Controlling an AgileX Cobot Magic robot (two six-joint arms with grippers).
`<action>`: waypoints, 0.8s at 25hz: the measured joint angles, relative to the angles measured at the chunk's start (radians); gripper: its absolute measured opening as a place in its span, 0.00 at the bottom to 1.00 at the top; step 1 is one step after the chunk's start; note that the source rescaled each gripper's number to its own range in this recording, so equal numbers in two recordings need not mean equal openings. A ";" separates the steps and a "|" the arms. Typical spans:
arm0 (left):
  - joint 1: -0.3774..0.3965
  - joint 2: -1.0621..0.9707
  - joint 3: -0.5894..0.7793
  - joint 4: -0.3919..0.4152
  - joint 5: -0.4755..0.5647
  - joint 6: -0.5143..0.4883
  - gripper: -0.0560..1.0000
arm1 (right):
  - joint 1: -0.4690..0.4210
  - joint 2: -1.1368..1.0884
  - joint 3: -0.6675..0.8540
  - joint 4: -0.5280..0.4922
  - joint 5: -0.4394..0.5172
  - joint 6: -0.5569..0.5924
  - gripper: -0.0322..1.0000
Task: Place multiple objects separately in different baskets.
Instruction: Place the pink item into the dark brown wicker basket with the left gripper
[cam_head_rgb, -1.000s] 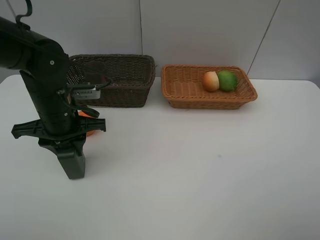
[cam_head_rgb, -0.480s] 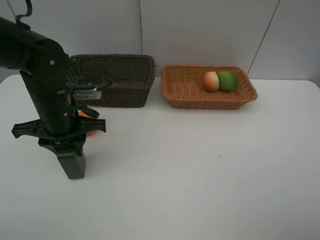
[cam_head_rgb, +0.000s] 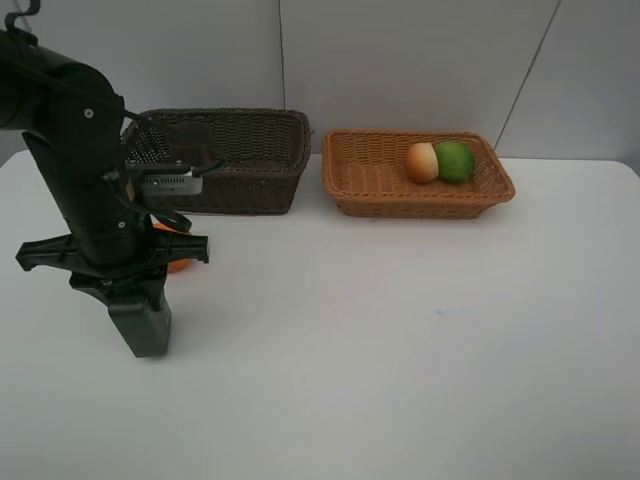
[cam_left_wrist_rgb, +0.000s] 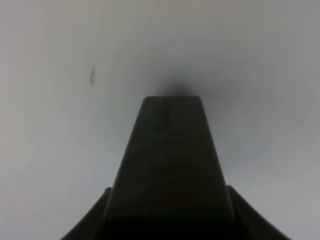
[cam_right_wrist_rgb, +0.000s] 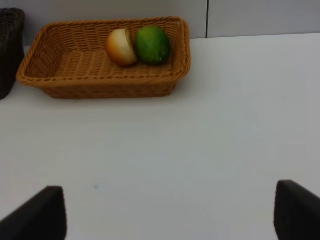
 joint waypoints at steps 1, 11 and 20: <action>0.000 -0.004 0.000 -0.003 0.000 0.009 0.50 | 0.000 0.000 0.000 0.000 0.000 0.000 0.91; 0.000 -0.014 0.000 -0.011 -0.002 0.114 0.50 | 0.000 0.000 0.000 0.000 0.000 0.000 0.91; 0.000 -0.014 -0.013 -0.019 0.003 0.155 0.50 | 0.000 0.000 0.000 0.000 0.000 0.000 0.91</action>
